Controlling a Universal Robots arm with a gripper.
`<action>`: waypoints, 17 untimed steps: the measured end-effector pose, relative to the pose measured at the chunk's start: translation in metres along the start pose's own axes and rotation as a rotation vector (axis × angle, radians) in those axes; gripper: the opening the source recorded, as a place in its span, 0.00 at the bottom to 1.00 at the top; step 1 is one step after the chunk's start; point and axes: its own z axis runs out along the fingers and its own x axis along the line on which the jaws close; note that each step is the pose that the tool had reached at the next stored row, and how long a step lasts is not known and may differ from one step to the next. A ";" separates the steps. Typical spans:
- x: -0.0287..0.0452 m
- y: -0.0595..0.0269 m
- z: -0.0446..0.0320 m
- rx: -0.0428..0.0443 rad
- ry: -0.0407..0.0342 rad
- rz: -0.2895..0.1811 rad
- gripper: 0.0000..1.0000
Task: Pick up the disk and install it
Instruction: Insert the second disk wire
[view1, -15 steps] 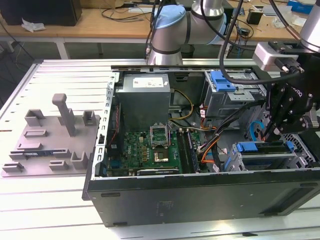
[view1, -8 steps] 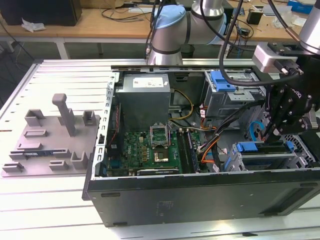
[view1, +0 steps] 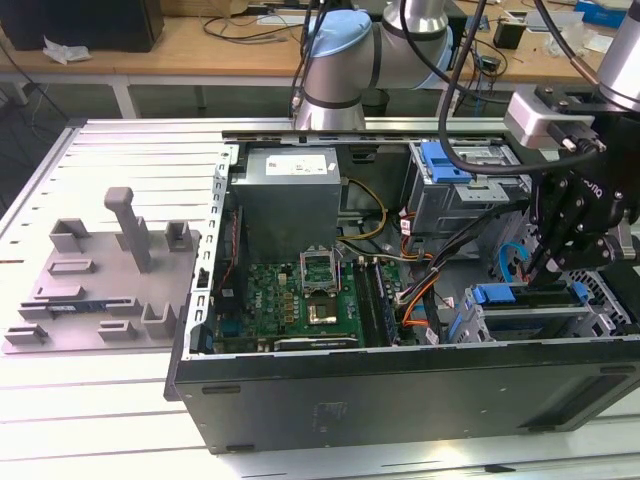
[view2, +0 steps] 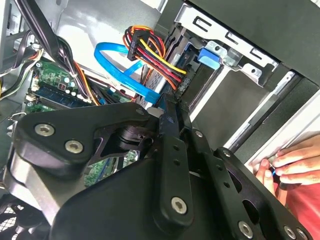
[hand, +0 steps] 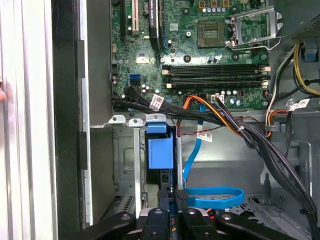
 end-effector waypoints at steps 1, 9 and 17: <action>0.0000 -0.0001 0.0003 0.0001 0.0001 -0.001 0.16; -0.0003 -0.0001 0.0047 0.0007 0.0003 -0.009 0.16; -0.0005 -0.0002 0.0087 0.0012 0.0005 -0.020 0.16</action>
